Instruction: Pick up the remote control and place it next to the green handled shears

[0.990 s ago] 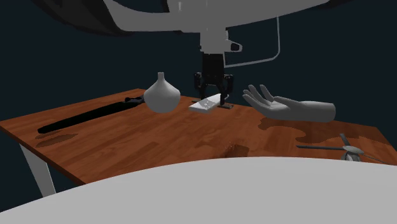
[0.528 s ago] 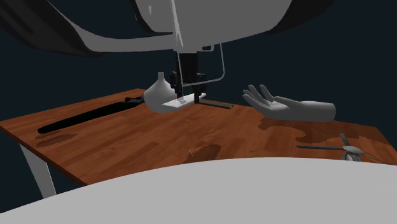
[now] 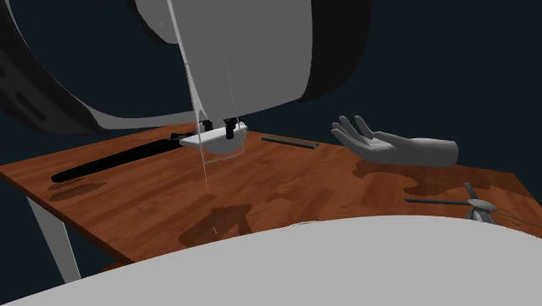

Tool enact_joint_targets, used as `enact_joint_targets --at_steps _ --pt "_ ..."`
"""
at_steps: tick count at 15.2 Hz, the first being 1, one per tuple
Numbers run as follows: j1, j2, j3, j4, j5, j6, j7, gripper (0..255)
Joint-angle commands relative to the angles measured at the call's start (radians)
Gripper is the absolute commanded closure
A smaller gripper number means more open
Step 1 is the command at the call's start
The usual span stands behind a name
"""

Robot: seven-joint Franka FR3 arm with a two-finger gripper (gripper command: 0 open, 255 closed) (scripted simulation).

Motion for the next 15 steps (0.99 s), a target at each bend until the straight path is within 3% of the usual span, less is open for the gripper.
enact_joint_targets --at_steps 1,15 --pt "0.004 0.065 0.010 0.112 0.009 -0.045 0.030 255" --pt "0.035 0.018 0.008 -0.158 0.003 0.175 0.019 255"
